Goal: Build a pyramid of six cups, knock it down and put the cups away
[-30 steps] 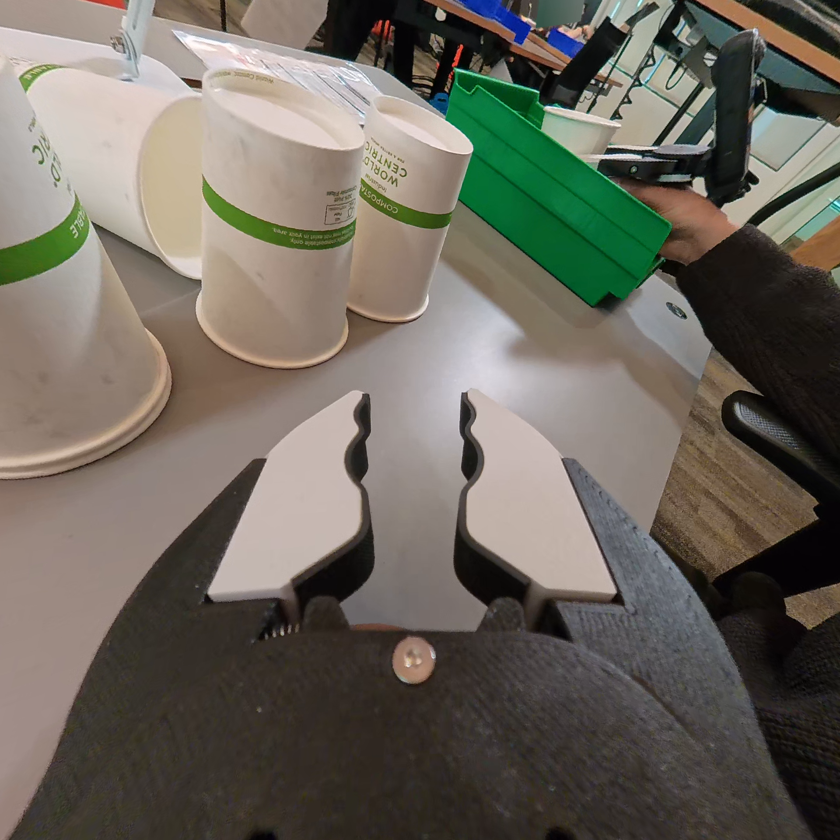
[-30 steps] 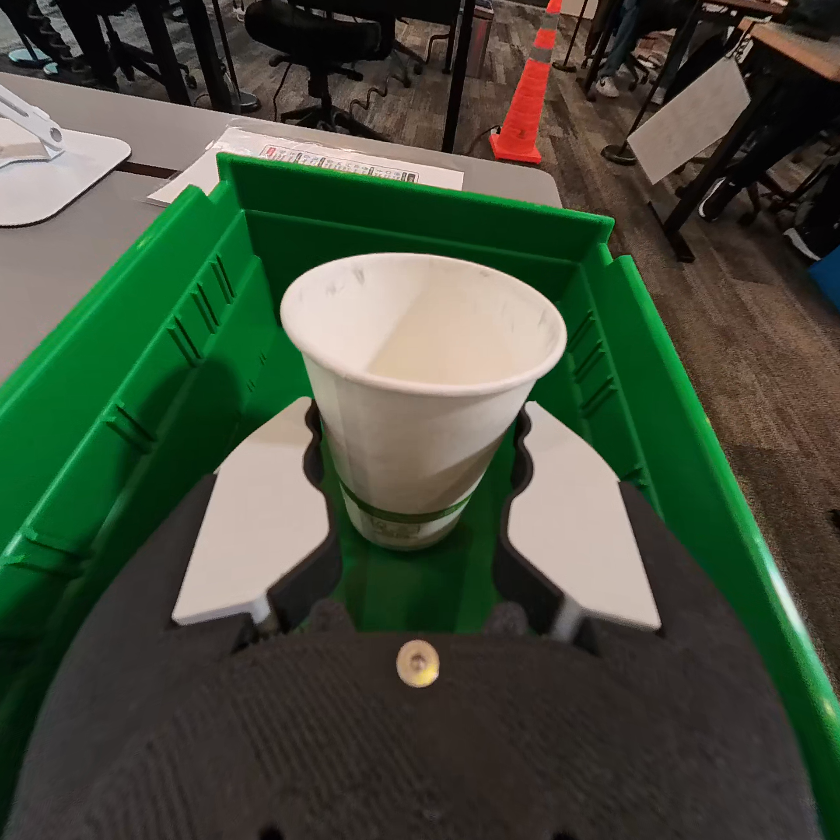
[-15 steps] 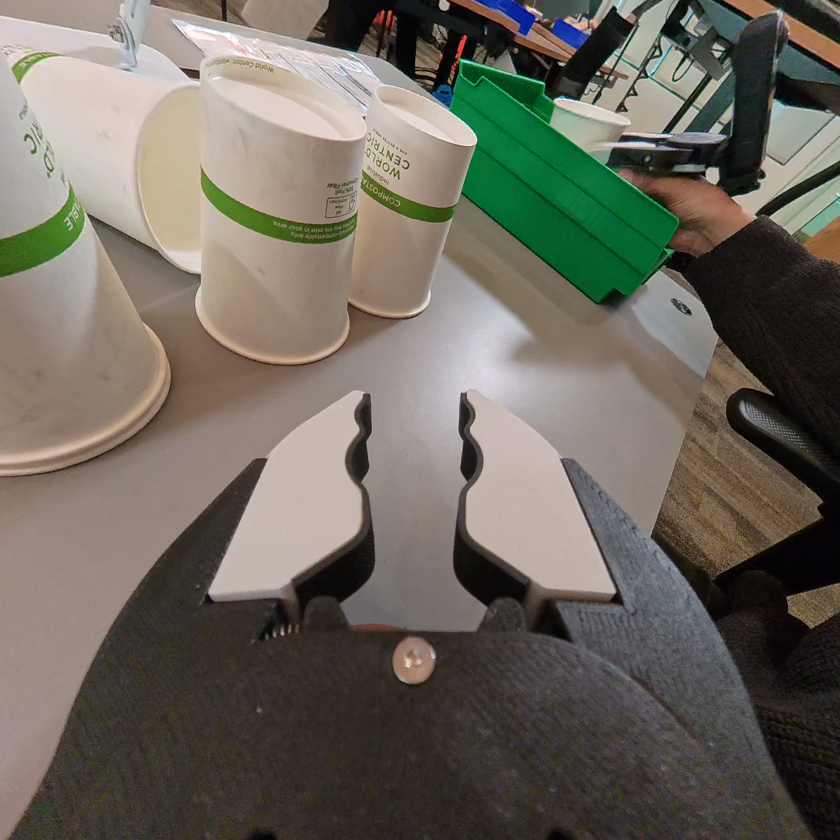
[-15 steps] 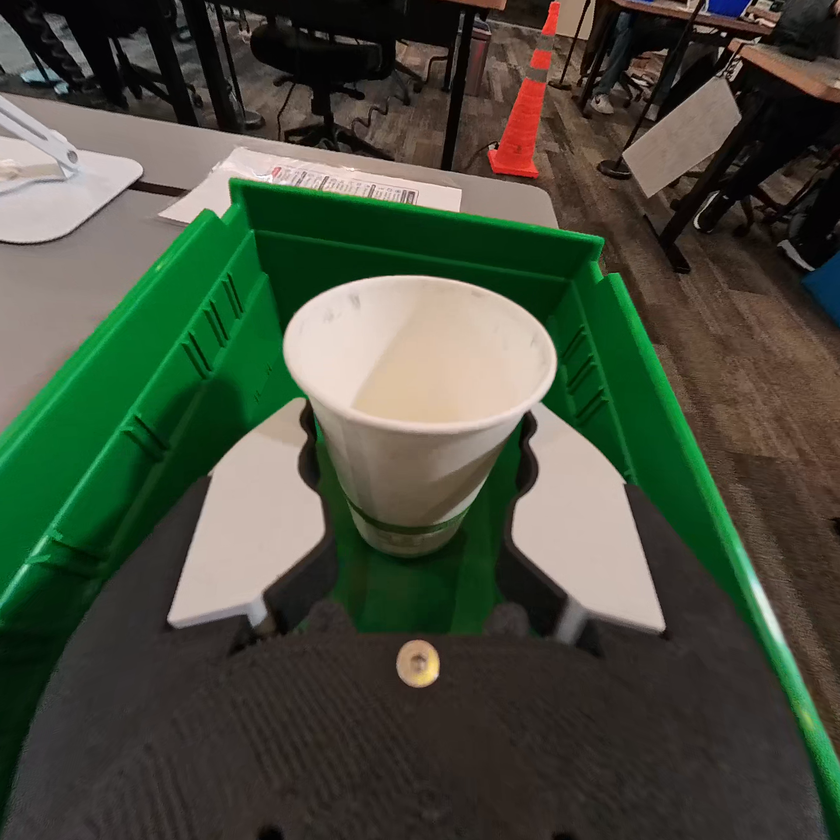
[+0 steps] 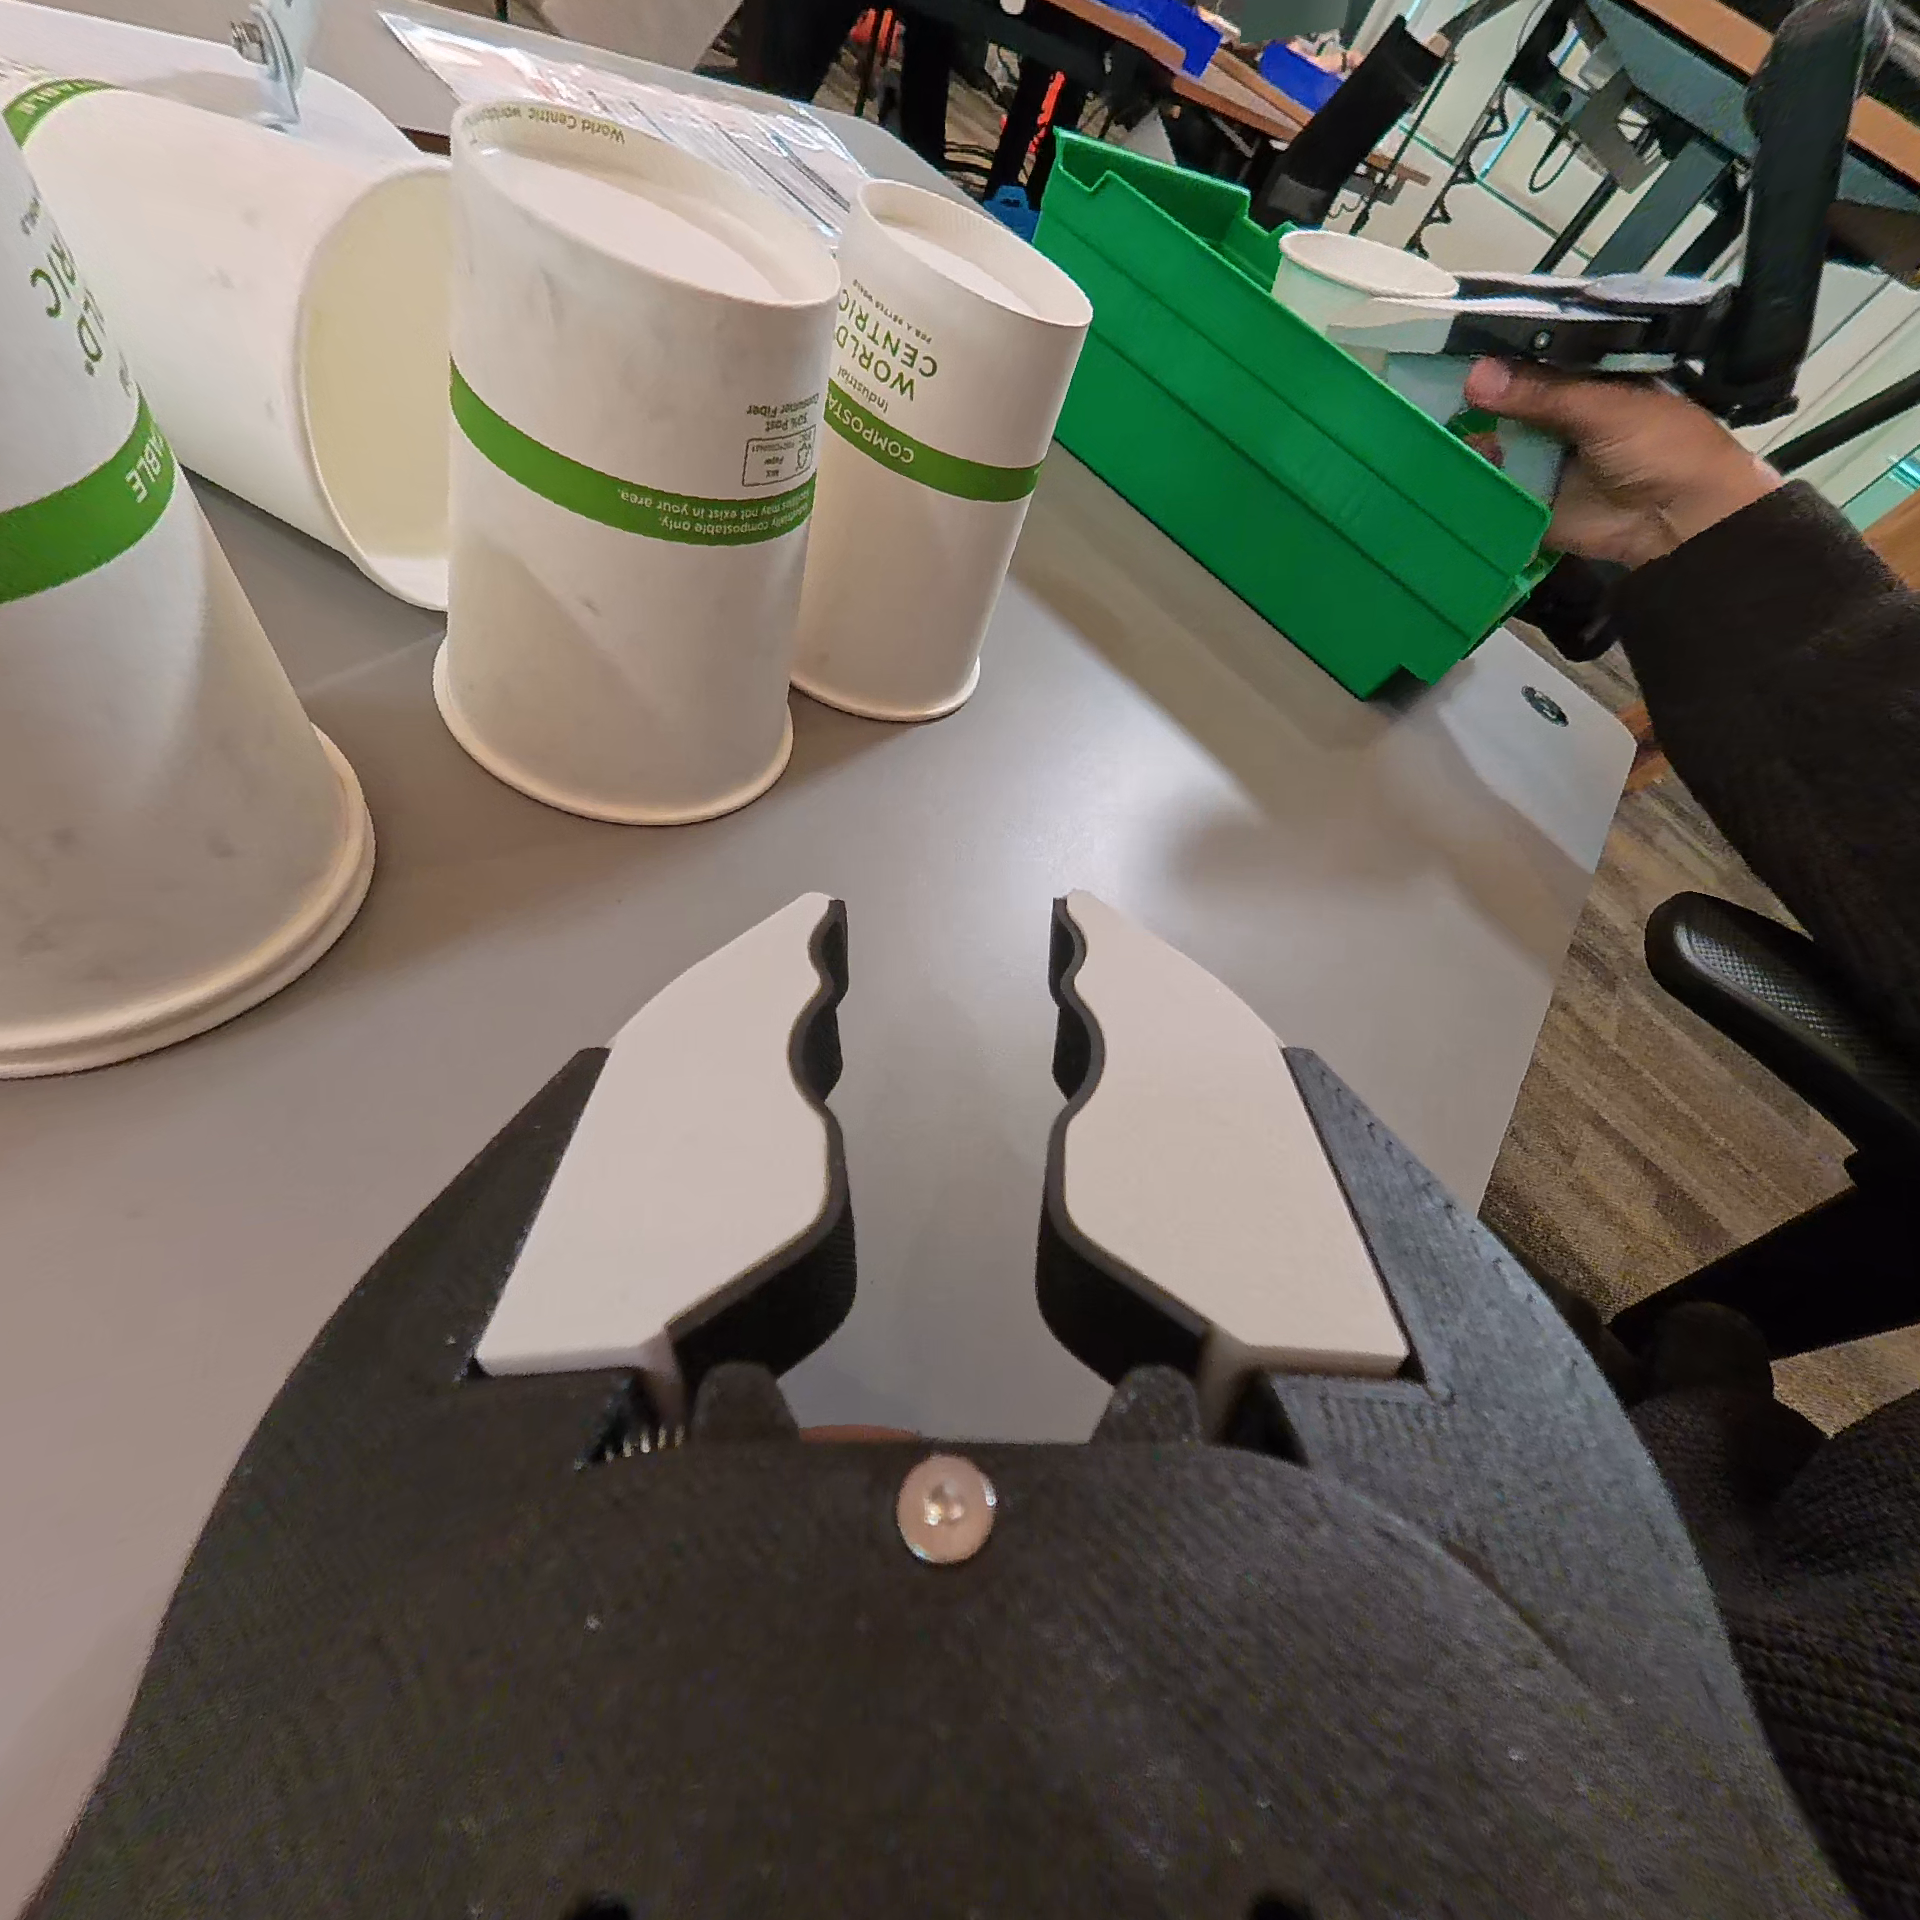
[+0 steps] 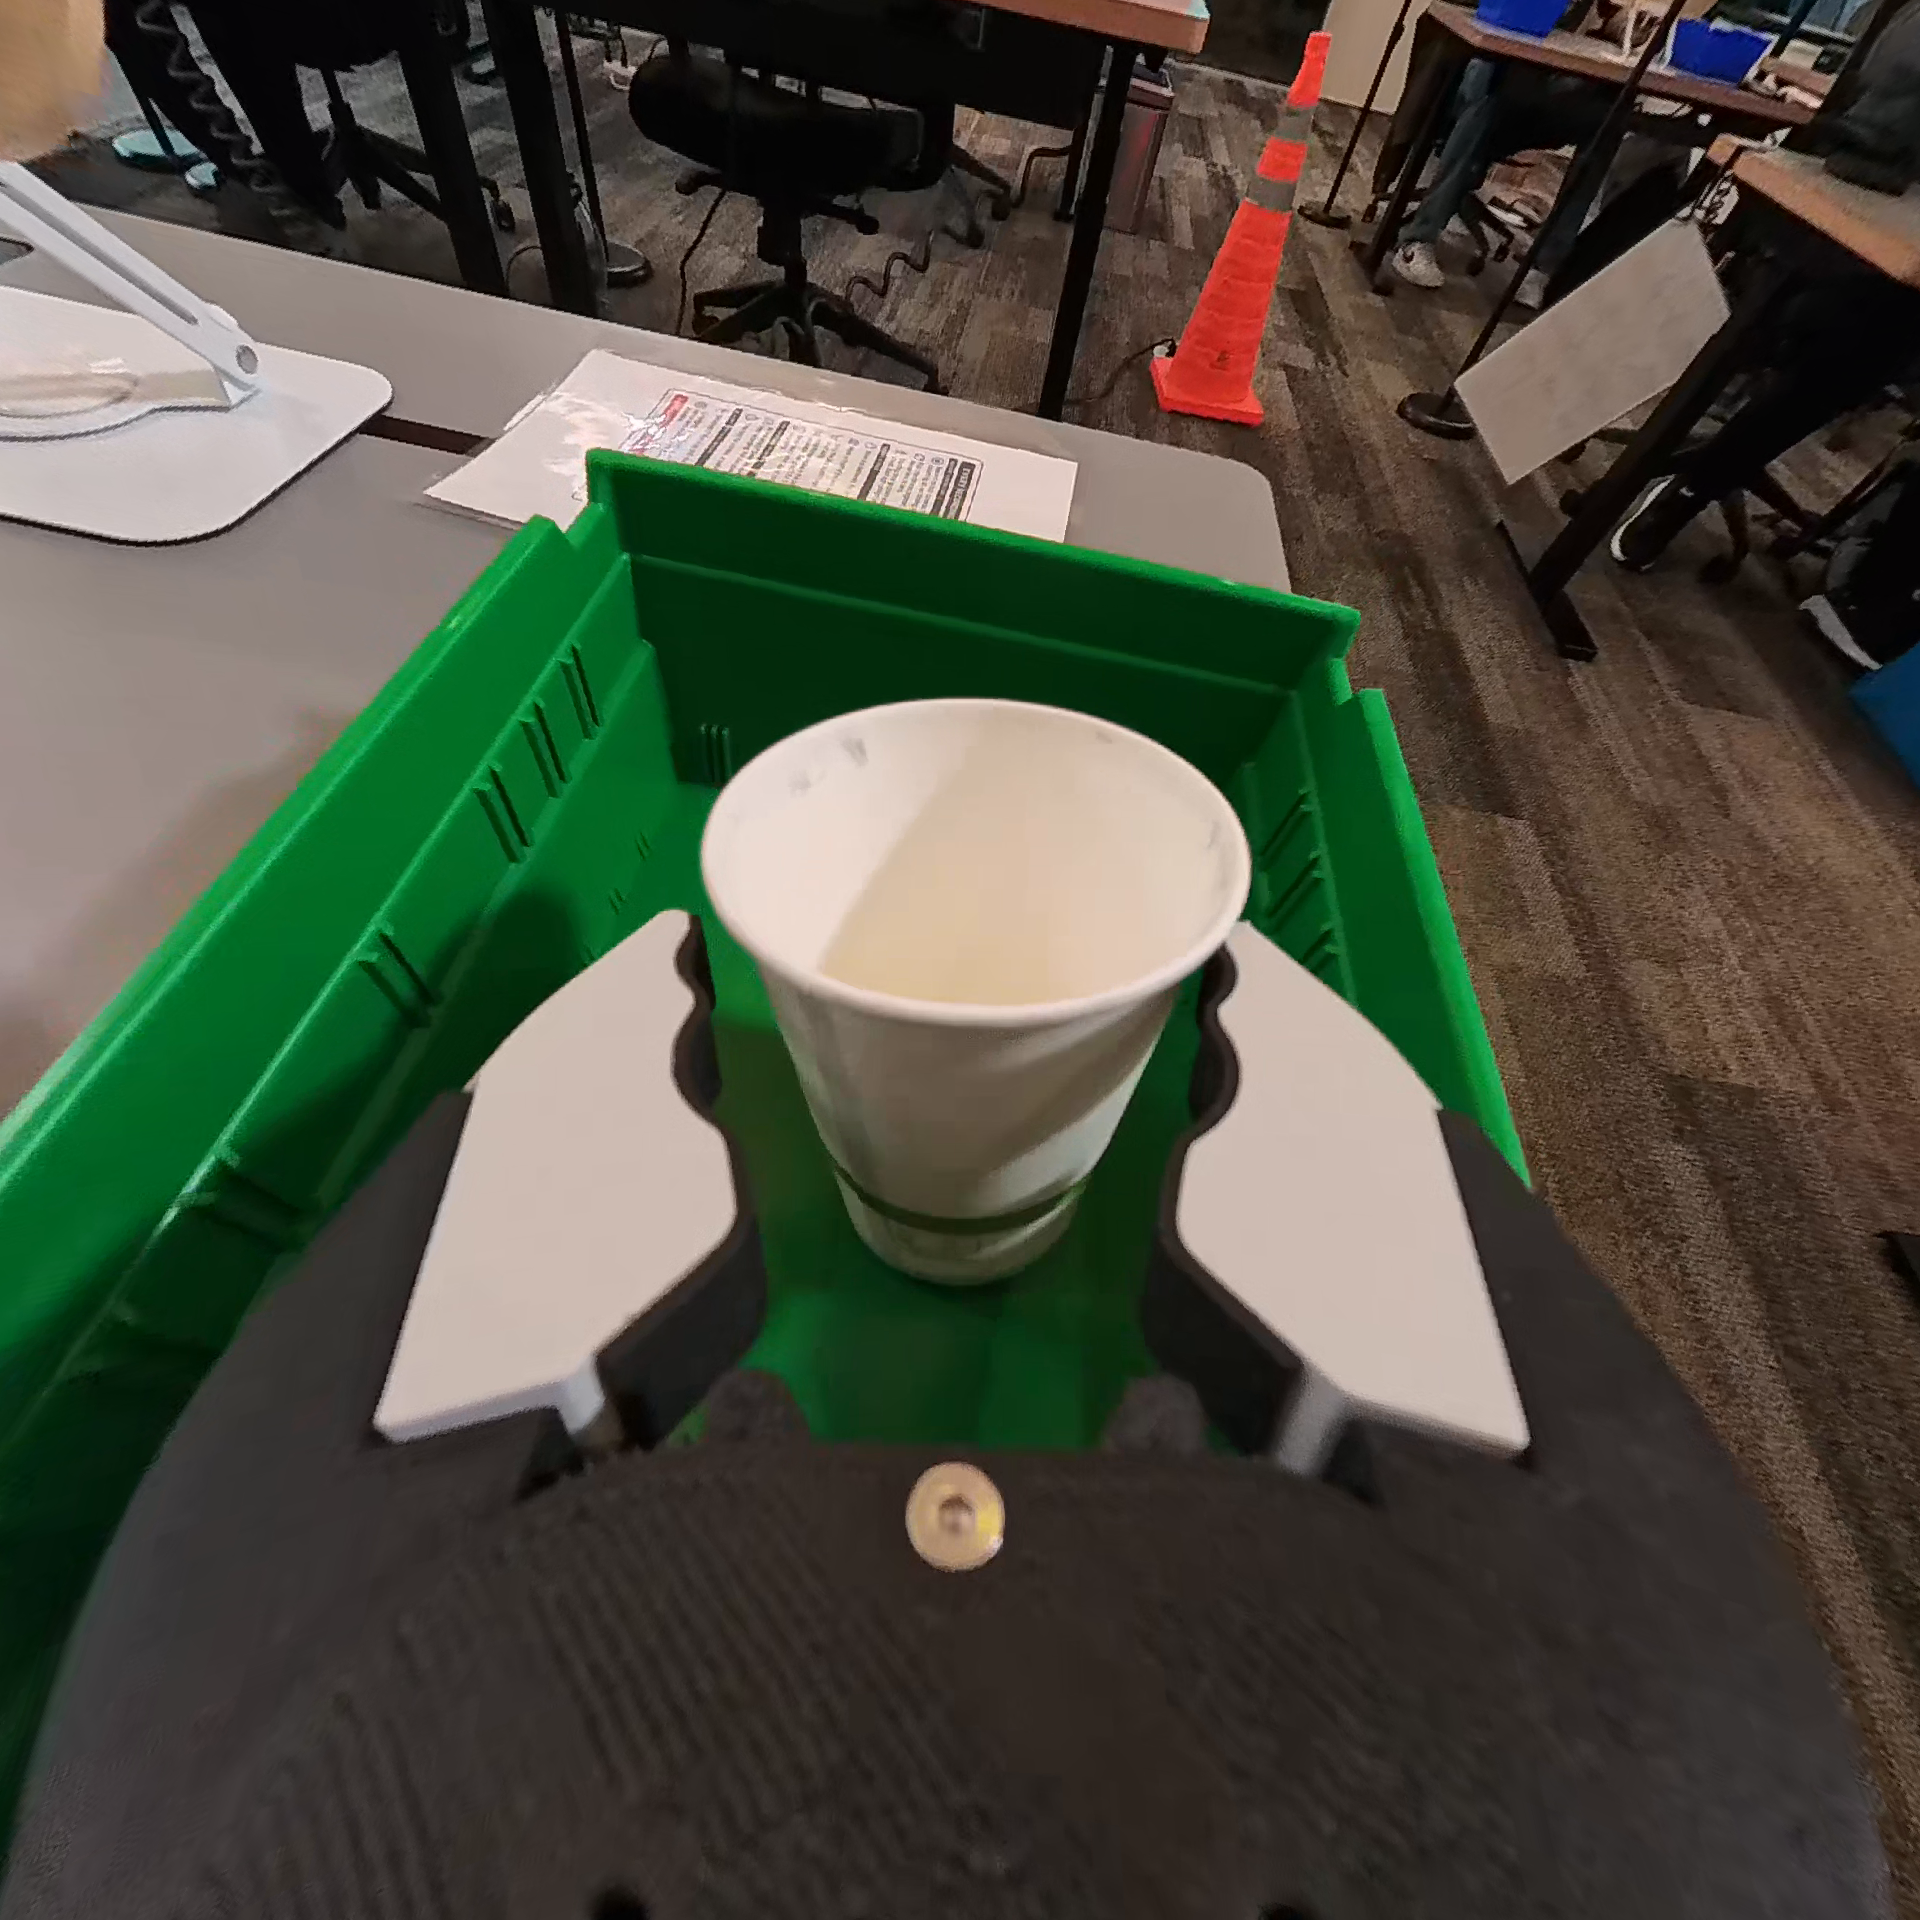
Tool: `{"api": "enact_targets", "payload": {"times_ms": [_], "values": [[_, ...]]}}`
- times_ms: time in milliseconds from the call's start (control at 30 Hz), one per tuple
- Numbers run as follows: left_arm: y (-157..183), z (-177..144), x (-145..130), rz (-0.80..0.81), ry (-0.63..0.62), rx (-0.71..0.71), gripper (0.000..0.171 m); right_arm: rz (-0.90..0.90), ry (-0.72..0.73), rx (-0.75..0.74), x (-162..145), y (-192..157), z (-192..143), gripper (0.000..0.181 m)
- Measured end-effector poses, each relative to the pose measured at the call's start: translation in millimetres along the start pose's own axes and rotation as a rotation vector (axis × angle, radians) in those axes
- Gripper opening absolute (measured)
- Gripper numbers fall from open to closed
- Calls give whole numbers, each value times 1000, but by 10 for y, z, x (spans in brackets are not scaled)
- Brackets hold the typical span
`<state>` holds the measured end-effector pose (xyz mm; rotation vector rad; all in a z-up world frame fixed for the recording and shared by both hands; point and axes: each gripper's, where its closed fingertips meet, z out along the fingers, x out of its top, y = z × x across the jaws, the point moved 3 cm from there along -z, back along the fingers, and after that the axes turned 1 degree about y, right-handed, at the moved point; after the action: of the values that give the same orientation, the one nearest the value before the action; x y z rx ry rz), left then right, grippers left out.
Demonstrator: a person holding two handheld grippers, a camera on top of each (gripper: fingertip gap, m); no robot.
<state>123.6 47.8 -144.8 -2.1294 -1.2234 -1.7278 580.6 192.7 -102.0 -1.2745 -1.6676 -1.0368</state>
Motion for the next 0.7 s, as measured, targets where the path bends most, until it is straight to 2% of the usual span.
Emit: {"api": "enact_targets", "payload": {"times_ms": [467, 700], "values": [[4, 2, -5, 8, -4, 1, 38, 114, -86, 33, -65, 48, -41, 87], [-12, -1, -3, 3, -3, 5, 38, 117, -227, 26, -140, 50, -101, 86]]}}
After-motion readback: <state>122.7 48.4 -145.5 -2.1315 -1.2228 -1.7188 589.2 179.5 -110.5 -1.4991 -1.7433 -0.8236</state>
